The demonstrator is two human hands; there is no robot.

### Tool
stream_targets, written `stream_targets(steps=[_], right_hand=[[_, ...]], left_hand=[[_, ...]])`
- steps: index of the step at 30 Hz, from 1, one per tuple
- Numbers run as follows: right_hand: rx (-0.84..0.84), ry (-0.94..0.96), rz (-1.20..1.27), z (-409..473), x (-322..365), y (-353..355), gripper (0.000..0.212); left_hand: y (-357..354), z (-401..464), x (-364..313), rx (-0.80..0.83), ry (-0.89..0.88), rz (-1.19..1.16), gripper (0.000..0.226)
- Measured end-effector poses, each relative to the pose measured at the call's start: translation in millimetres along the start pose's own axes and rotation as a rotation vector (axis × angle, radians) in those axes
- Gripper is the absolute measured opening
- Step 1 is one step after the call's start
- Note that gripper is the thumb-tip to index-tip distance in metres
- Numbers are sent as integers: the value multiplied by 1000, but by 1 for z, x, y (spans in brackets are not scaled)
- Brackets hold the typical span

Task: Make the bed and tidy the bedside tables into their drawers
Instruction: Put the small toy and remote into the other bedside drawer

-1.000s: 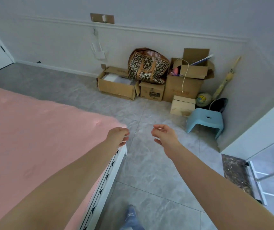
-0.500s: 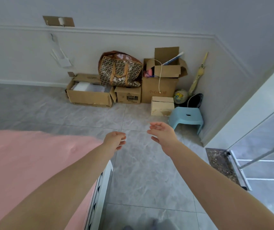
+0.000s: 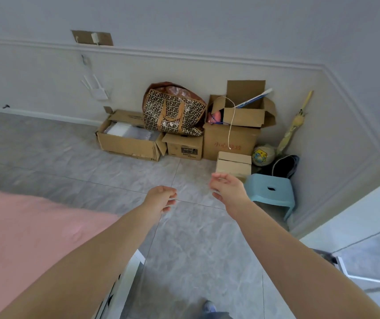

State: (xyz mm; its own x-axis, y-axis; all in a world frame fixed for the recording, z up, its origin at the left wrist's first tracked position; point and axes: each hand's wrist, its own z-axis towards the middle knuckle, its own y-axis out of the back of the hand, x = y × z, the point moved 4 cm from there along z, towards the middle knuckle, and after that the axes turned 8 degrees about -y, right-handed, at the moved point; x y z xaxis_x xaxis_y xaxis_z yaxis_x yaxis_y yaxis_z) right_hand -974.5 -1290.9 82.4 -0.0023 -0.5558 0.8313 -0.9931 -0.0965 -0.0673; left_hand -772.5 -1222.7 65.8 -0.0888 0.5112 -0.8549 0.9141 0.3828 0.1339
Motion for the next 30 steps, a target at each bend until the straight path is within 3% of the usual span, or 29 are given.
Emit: stream_targets(steps=[5,9,16,20,25,30], right_hand=[[65,2,-63,47,30,-17,23],[106,-30,-84,79,38,-50,21],[181,-99,-64,138,70,-123,20],[171,-44,-58,167,113,-174,23],[173,56,-82,196,153,-229,24],[183,25,-123,229,163,-271,25]], left_hand=[[-6,34,-11,-50,62,40,13],[2,58,-9,26,183,15,20],[48,150,-25,-71,106,-16,18],[70,203,-57,-90,161,-64,35],[95,258,-99,-113,74,-48,20],[113,294,-124,-138,56,-97,18]])
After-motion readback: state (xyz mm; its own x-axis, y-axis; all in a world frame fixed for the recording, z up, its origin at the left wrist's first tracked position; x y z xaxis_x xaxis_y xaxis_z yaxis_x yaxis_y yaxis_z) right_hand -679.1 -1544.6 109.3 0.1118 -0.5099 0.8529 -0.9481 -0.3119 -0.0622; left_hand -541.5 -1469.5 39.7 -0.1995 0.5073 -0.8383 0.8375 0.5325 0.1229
